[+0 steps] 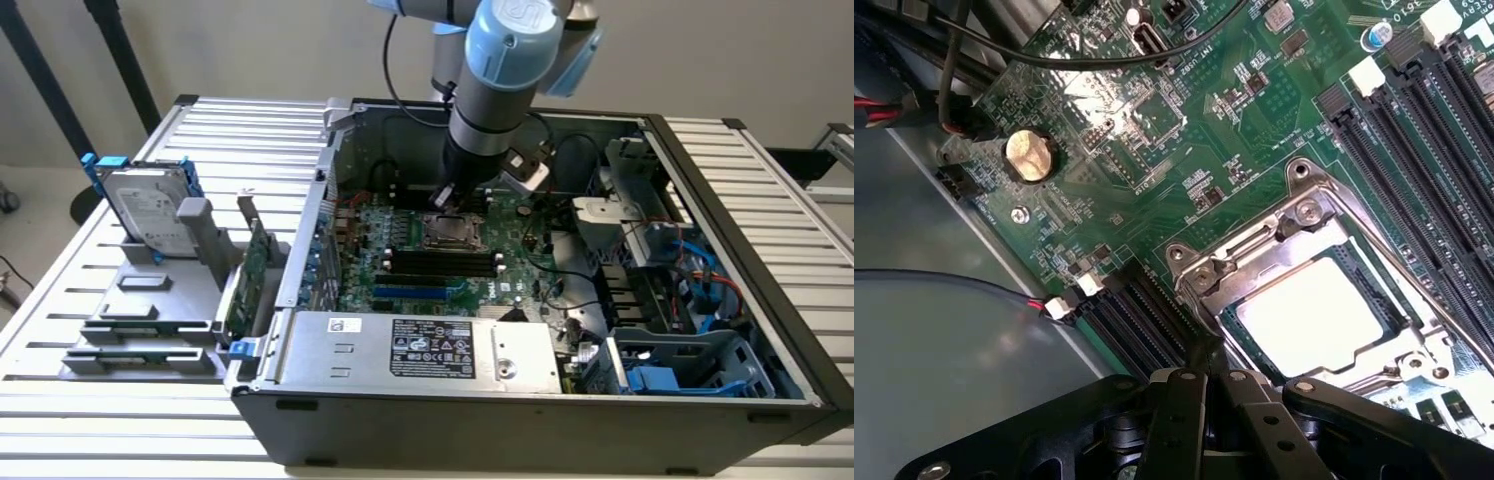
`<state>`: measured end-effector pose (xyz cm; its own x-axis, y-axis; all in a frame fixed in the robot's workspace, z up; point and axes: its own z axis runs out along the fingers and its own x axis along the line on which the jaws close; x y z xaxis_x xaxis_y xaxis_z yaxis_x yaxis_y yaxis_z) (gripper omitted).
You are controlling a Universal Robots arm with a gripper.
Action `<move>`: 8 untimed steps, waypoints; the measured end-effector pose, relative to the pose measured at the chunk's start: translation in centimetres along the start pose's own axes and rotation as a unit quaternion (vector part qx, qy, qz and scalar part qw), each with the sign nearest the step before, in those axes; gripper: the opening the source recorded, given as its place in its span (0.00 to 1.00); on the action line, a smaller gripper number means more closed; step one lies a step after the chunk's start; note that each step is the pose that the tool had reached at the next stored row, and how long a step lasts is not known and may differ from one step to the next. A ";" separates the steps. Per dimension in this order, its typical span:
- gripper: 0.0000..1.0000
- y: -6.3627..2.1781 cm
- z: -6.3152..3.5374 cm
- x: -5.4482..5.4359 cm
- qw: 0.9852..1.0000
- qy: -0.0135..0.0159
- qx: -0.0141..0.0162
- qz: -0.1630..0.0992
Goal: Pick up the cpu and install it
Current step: 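Install the first cpu locking lever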
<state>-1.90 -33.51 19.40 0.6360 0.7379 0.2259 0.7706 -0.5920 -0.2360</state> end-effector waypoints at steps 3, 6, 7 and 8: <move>0.11 0.13 0.04 0.1 1.000 0.000 0.000 0.000; 0.11 0.27 0.07 0.2 1.000 0.000 0.000 -0.001; 0.11 0.33 0.08 0.2 1.000 0.000 0.000 -0.001; 0.11 0.38 0.09 0.2 1.000 0.000 0.000 -0.001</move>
<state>-1.47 -33.54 19.28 0.6348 0.7389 0.2259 0.7716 -0.5907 -0.2360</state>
